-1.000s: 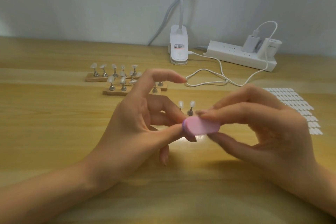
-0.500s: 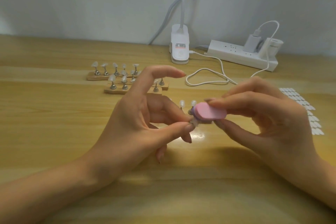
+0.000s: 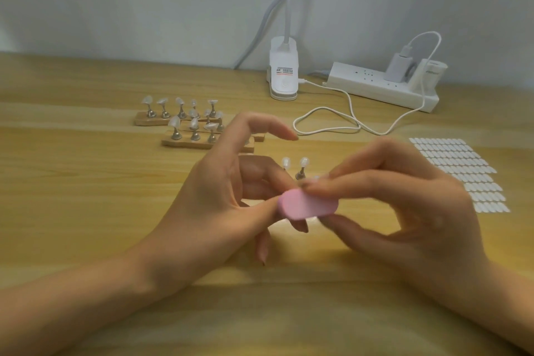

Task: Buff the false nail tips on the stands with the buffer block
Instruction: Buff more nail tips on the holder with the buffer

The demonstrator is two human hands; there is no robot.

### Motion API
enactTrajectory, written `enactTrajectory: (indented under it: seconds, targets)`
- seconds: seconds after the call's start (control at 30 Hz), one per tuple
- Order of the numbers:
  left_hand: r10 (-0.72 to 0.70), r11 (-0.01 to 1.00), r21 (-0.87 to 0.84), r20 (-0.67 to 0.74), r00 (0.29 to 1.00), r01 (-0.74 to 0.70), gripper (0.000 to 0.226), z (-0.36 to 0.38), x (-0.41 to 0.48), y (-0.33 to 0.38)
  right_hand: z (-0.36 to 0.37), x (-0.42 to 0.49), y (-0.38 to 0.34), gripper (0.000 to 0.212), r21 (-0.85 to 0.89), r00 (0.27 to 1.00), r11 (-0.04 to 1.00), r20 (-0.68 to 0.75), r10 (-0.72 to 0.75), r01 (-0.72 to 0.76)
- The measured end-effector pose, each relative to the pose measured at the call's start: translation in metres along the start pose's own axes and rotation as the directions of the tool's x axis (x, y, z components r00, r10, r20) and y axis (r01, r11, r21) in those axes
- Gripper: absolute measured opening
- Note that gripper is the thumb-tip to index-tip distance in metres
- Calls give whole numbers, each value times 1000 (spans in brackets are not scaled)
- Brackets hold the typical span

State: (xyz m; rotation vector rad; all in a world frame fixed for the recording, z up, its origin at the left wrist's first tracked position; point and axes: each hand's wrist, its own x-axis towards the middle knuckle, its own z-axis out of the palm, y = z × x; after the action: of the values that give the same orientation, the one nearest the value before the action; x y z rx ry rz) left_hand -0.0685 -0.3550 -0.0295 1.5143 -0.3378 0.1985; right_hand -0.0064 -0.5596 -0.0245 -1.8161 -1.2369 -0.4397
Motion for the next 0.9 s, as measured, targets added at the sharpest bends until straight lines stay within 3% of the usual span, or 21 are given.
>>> enactTrajectory:
  seconds: [0.43, 0.57, 0.9]
  targets:
    - [-2, 1000, 20, 7, 1000, 2, 47, 0, 1, 0, 1, 0, -1, 24, -21, 999, 999, 27, -28, 28]
    - [1, 999, 36, 1, 1000, -1, 48, -1, 1, 0, -1, 0, 0, 25, 3, 999, 1000, -27, 30, -30]
    - [-12, 1000, 4, 8, 1000, 12, 45, 0, 1, 1, 1, 0, -4, 24, -59, 998, 996, 29, -59, 61]
